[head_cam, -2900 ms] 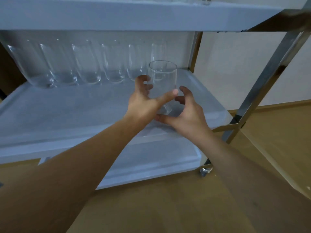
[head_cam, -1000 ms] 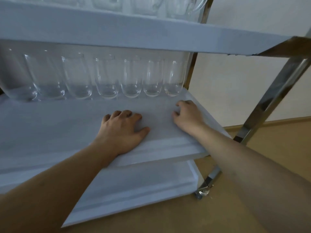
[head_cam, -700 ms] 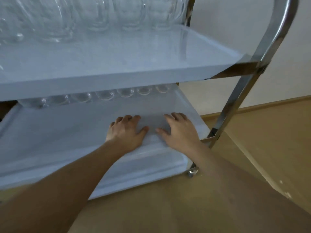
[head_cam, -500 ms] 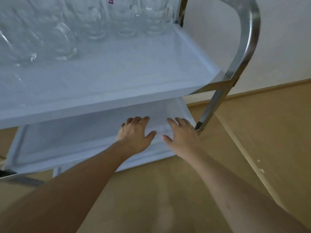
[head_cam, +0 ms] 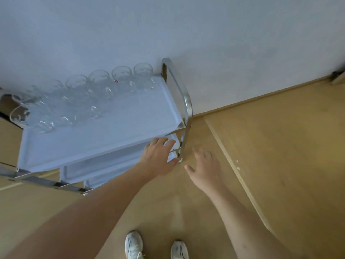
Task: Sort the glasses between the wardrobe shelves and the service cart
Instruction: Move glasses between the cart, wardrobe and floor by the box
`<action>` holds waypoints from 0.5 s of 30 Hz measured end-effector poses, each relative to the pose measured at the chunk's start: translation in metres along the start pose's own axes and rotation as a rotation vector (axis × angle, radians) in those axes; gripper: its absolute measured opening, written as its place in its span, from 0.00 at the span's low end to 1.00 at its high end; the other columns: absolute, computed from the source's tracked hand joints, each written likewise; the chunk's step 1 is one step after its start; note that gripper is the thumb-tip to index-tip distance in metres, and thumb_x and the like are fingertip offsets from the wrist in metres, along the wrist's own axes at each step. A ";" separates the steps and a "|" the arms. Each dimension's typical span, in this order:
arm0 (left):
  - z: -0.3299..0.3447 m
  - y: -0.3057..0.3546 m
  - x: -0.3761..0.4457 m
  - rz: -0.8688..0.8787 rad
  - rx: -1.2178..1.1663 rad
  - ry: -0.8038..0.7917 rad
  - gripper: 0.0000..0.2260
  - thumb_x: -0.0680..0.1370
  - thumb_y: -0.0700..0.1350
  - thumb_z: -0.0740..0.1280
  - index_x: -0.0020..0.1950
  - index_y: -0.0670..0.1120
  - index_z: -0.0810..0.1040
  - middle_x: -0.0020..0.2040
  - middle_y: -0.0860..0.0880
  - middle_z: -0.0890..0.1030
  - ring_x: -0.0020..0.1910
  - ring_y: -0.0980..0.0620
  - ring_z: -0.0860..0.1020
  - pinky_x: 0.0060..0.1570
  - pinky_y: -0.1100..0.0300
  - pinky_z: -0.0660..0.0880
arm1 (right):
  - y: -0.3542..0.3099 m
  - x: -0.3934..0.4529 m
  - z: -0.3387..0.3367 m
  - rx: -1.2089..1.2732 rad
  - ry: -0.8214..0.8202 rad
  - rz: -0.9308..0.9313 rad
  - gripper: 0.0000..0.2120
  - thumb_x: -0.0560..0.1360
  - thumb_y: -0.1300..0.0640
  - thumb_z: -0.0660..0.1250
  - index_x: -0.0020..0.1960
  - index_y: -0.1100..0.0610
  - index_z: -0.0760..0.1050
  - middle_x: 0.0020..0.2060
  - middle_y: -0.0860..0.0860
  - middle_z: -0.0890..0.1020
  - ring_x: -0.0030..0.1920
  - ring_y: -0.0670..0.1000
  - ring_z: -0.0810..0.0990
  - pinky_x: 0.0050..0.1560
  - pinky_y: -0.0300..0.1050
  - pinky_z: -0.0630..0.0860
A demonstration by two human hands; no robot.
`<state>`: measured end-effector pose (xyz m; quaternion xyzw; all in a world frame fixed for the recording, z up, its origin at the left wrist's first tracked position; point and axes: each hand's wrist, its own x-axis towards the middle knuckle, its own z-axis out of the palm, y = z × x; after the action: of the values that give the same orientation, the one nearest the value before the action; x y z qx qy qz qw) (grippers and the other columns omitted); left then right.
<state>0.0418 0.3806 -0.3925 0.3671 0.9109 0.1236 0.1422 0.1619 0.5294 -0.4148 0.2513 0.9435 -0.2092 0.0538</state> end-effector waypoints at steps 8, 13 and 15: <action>-0.068 0.117 0.018 0.169 0.041 0.086 0.29 0.77 0.63 0.64 0.75 0.49 0.68 0.73 0.44 0.70 0.73 0.42 0.65 0.69 0.44 0.67 | 0.033 -0.035 -0.108 -0.006 0.100 0.082 0.34 0.79 0.40 0.64 0.81 0.50 0.57 0.77 0.57 0.64 0.78 0.60 0.59 0.77 0.58 0.58; -0.070 0.176 0.060 0.294 0.076 0.059 0.31 0.77 0.64 0.63 0.77 0.52 0.63 0.75 0.46 0.67 0.76 0.43 0.62 0.72 0.44 0.64 | 0.078 -0.038 -0.147 0.030 0.221 0.210 0.32 0.79 0.40 0.63 0.79 0.49 0.59 0.73 0.55 0.68 0.75 0.60 0.62 0.75 0.58 0.61; -0.069 0.199 0.081 0.347 0.059 0.036 0.31 0.78 0.63 0.63 0.77 0.52 0.63 0.75 0.46 0.67 0.75 0.42 0.61 0.72 0.44 0.64 | 0.099 -0.038 -0.158 0.045 0.252 0.276 0.32 0.79 0.40 0.63 0.79 0.49 0.59 0.74 0.55 0.67 0.75 0.60 0.62 0.75 0.57 0.61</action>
<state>0.0874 0.5683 -0.2766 0.5206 0.8395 0.1258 0.0917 0.2445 0.6571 -0.3007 0.4039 0.8943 -0.1879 -0.0423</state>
